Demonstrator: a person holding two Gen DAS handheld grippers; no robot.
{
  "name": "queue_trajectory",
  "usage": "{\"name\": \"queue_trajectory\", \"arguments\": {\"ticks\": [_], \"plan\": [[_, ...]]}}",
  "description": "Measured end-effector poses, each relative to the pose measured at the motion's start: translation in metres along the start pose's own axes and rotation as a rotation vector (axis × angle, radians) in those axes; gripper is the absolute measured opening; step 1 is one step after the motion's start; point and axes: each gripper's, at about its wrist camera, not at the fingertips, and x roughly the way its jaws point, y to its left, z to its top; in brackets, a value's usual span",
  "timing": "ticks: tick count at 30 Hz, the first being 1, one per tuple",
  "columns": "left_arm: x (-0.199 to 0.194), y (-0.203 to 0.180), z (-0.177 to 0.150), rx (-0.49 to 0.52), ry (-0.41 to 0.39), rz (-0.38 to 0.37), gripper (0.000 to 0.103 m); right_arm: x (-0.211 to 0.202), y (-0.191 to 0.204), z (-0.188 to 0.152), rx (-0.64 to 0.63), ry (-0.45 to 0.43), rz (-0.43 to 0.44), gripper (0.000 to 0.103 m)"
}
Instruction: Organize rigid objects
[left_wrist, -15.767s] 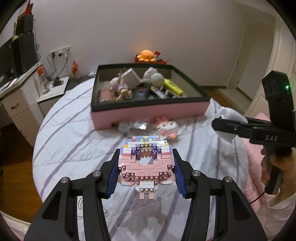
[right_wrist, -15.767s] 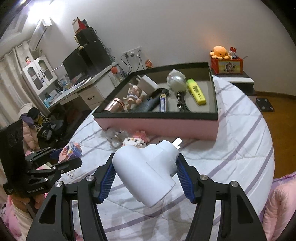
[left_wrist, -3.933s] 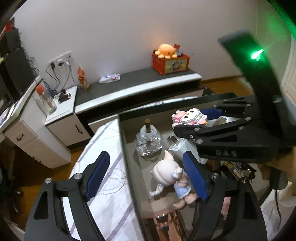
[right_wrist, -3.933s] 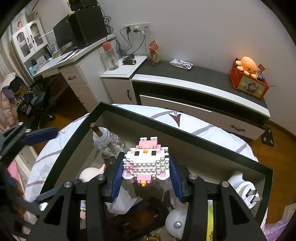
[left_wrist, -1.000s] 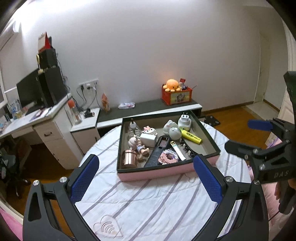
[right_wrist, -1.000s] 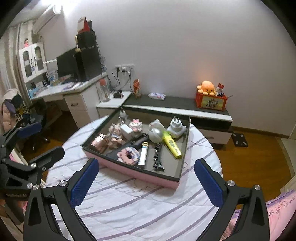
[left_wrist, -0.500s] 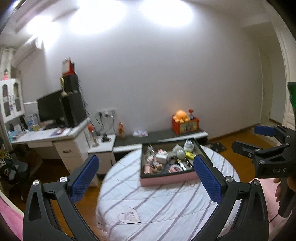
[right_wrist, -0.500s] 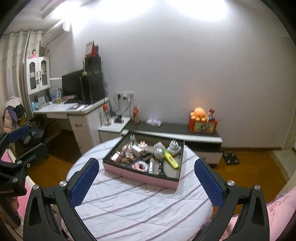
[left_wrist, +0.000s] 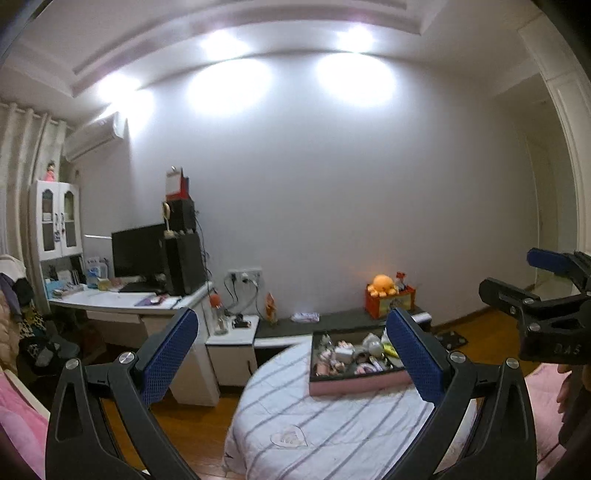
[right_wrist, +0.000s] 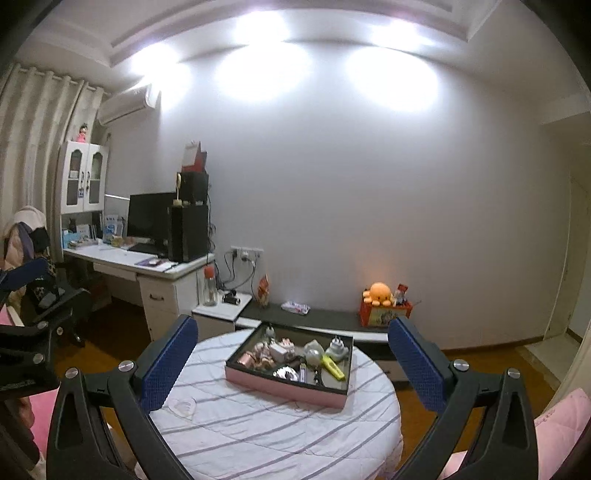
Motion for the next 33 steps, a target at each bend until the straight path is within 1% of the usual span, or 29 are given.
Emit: {"name": "queue_trajectory", "arguments": {"ticks": [2,7,9,10,12,13,19,23,27,30,33], "plan": [[-0.008,0.006,0.007,-0.021,-0.018,-0.007,0.103,-0.011,0.005,0.007,-0.001,-0.023,0.009,0.103],[-0.025,0.016,0.022,-0.047,-0.081,0.029,0.103,-0.039,0.019,0.027,-0.030,-0.109,-0.012,0.103],[-0.031,0.019,0.026,-0.058,-0.111,0.062,0.103,-0.046,0.022,0.032,-0.032,-0.132,-0.011,0.103],[-0.036,0.022,0.027,-0.067,-0.136,0.091,0.103,-0.050,0.023,0.034,-0.028,-0.148,-0.010,0.103],[-0.043,0.025,0.027,-0.070,-0.162,0.132,0.103,-0.055,0.025,0.037,-0.026,-0.171,-0.025,0.103],[-0.045,0.026,0.027,-0.071,-0.169,0.140,0.103,-0.058,0.026,0.038,-0.024,-0.186,-0.039,0.103],[-0.043,0.032,0.022,-0.076,-0.167,0.118,0.103,-0.065,0.034,0.036,-0.009,-0.244,-0.050,0.103],[-0.043,0.029,0.018,-0.061,-0.166,0.094,0.103,-0.066,0.036,0.034,-0.003,-0.247,-0.051,0.103],[-0.050,0.026,0.014,-0.054,-0.209,0.096,0.103,-0.069,0.037,0.031,0.016,-0.269,-0.039,0.103],[-0.050,0.024,0.010,-0.056,-0.206,0.081,0.103,-0.072,0.040,0.026,0.018,-0.281,-0.044,0.103],[-0.050,0.023,0.010,-0.050,-0.198,0.073,0.103,-0.070,0.043,0.024,0.006,-0.268,-0.049,0.103]]}}
